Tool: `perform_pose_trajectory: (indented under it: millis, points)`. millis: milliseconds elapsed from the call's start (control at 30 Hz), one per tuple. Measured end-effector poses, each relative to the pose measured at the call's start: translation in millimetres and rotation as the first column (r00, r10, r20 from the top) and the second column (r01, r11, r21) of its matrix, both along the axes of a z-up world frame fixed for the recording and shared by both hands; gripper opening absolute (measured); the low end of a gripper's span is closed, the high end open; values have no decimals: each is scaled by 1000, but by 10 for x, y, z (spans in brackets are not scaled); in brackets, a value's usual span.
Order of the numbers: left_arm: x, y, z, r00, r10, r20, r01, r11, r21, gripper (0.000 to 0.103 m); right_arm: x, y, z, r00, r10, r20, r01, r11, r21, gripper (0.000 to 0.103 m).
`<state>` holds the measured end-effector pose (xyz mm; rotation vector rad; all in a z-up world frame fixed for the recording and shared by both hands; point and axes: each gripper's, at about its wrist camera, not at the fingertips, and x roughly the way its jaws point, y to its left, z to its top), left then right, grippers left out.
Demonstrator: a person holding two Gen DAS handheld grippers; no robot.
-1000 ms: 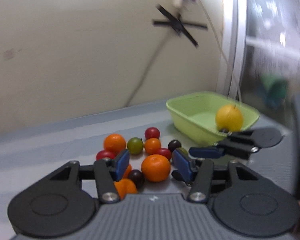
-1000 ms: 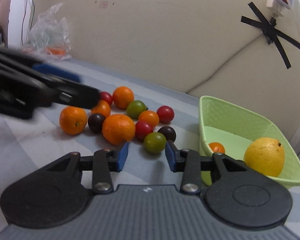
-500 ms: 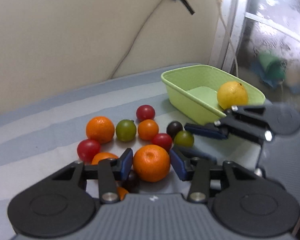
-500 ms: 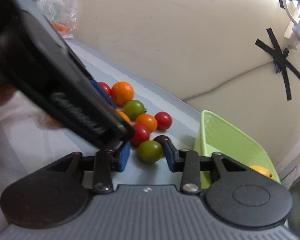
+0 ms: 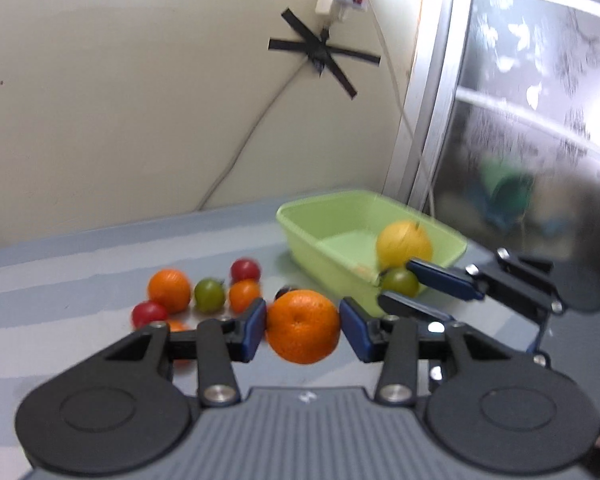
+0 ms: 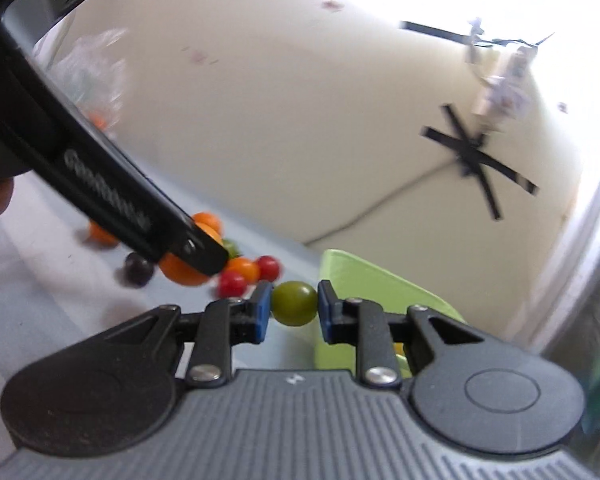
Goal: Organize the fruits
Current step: 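Carry the tangerine and green tomato into the basket and open both tools, then grasp another tangerine with the left tool while the right grasps a dark tomato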
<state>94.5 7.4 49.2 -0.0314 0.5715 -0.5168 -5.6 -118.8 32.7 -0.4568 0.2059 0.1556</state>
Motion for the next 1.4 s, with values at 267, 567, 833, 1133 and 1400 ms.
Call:
perform_pose_trajectory:
  millis: [267, 567, 833, 1133, 1400]
  points:
    - [788, -485, 102, 995, -24, -101, 11, 992, -128, 41, 312, -444, 144, 991, -131, 7, 128, 982, 137, 28]
    - [1247, -918, -138, 982, -2, -188, -9, 999, -54, 43, 475, -583, -14, 986, -159, -44, 165, 967, 192, 41]
    - [731, -165, 350, 997, 70, -26, -73, 987, -143, 43, 365, -659, 31, 989, -149, 13, 141, 956, 257, 47]
    - [-209, 683, 182, 958, 285, 25, -284, 958, -24, 44, 200, -335, 213, 993, 112, -48, -91, 943, 320, 34]
    - [-212, 762, -215, 945, 321, -60, -319, 947, 41, 54, 546, 178, 88, 896, 301, -325, -156, 902, 403, 35]
